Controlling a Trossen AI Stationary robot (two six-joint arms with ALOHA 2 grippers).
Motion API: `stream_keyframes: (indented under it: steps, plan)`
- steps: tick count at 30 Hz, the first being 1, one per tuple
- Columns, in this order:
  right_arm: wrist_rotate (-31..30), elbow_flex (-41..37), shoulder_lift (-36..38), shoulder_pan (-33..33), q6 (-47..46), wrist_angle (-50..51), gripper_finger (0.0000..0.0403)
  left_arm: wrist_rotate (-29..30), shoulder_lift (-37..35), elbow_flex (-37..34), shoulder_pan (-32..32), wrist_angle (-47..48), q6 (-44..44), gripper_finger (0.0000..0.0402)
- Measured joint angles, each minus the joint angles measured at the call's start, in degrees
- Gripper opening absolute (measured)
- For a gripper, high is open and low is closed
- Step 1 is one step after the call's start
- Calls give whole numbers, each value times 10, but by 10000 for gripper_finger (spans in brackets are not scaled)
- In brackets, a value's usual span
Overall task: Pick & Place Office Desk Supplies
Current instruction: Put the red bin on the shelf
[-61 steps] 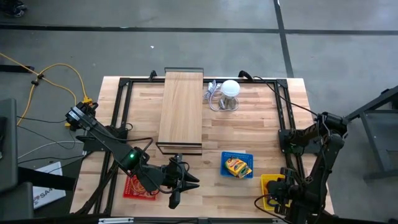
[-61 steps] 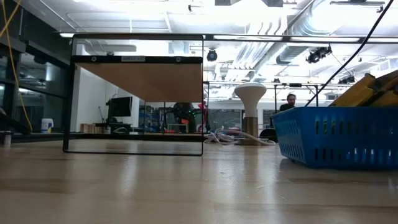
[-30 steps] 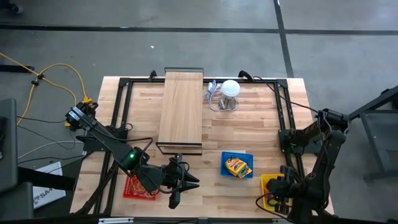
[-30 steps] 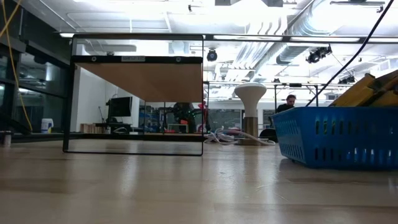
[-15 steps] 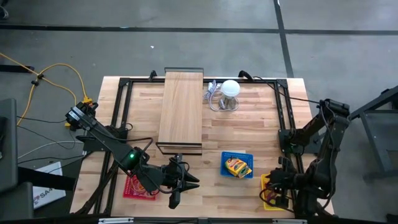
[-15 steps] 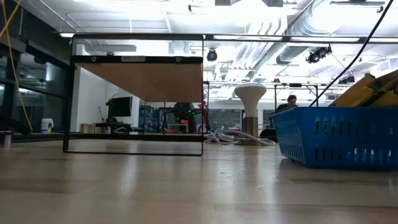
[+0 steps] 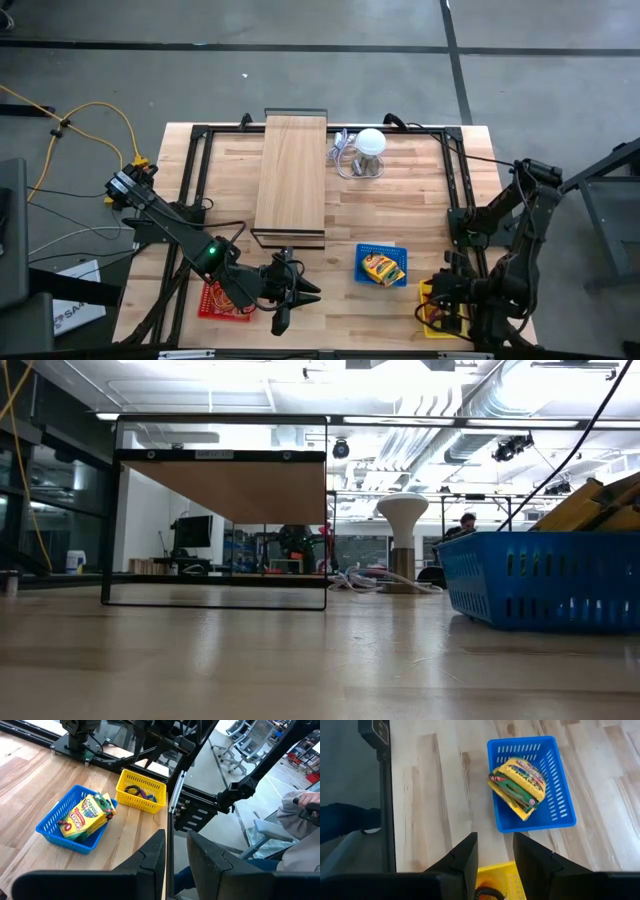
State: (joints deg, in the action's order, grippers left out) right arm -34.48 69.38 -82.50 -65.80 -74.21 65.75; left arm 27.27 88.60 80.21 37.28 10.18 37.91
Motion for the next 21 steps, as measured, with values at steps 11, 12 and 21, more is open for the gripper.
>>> stream_keyframes:
  steps: [11, 12, 21]
  plan:
    - [1, 0, 0, -1, 10, -20, 112, 0, 0, 0, 0, 0, 0, 77]
    - [1, 0, 0, -1, 10, -22, 112, 0, 0, 0, 0, 0, 0, 77]
    - [1, 0, 0, 0, 52, -46, 112, 0, 0, 0, 0, 0, 0, 77]
